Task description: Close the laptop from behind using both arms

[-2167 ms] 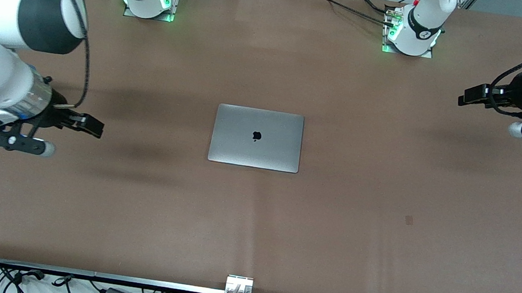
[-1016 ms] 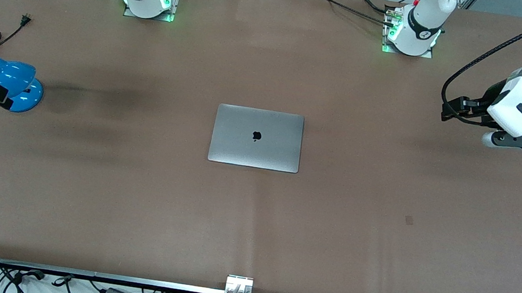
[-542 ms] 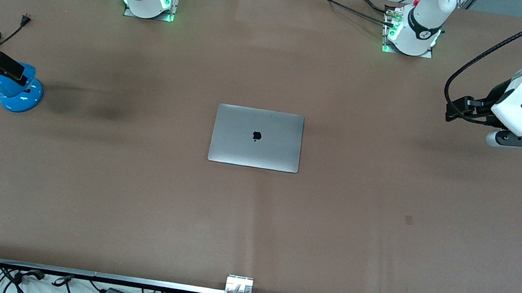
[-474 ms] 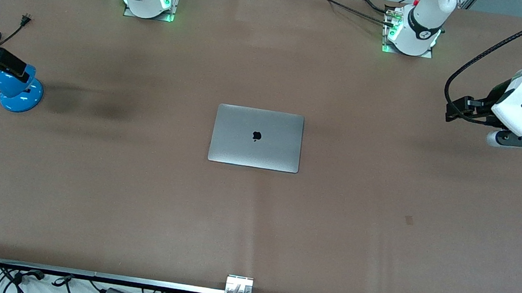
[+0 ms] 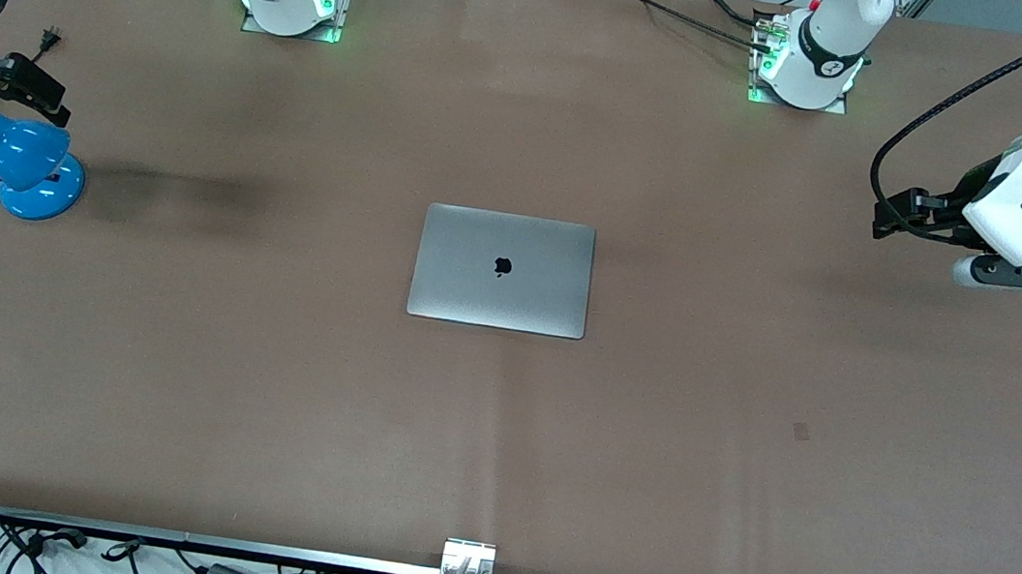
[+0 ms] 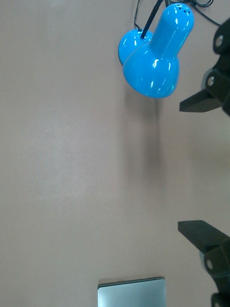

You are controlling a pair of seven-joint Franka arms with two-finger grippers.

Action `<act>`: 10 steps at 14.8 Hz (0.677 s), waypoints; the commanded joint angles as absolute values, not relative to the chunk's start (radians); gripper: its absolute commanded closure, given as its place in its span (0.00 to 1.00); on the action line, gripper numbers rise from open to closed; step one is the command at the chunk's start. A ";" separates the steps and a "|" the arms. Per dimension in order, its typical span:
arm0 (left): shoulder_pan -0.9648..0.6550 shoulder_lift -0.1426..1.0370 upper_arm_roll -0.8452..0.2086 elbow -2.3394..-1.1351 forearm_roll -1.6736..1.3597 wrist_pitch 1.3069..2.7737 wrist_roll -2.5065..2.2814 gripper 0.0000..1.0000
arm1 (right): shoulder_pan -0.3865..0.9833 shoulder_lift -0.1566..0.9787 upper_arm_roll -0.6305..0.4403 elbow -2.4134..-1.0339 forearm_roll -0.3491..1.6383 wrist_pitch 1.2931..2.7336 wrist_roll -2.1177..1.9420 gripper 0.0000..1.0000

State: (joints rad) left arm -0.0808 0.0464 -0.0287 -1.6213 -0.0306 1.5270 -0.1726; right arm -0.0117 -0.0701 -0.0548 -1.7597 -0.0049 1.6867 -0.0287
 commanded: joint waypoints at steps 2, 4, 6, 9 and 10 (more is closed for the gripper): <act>-0.077 0.044 -0.034 -1.608 -0.011 1.514 -0.153 0.00 | -0.020 -0.091 -0.046 -1.784 -0.009 1.704 -0.034 0.00; -0.077 0.044 -0.034 -1.606 -0.011 1.513 -0.152 0.00 | -0.018 -0.092 -0.048 -1.784 -0.008 1.700 -0.032 0.00; -0.078 0.044 -0.035 -1.606 -0.011 1.508 -0.153 0.00 | -0.020 -0.092 -0.048 -1.784 -0.008 1.700 -0.032 0.00; -0.077 0.044 -0.034 -1.606 -0.011 1.506 -0.153 0.00 | -0.018 -0.092 -0.046 -1.784 -0.011 1.694 -0.038 0.00; -0.077 0.044 -0.034 -1.606 -0.011 1.506 -0.153 0.00 | -0.018 -0.092 -0.046 -1.784 -0.011 1.695 -0.038 0.00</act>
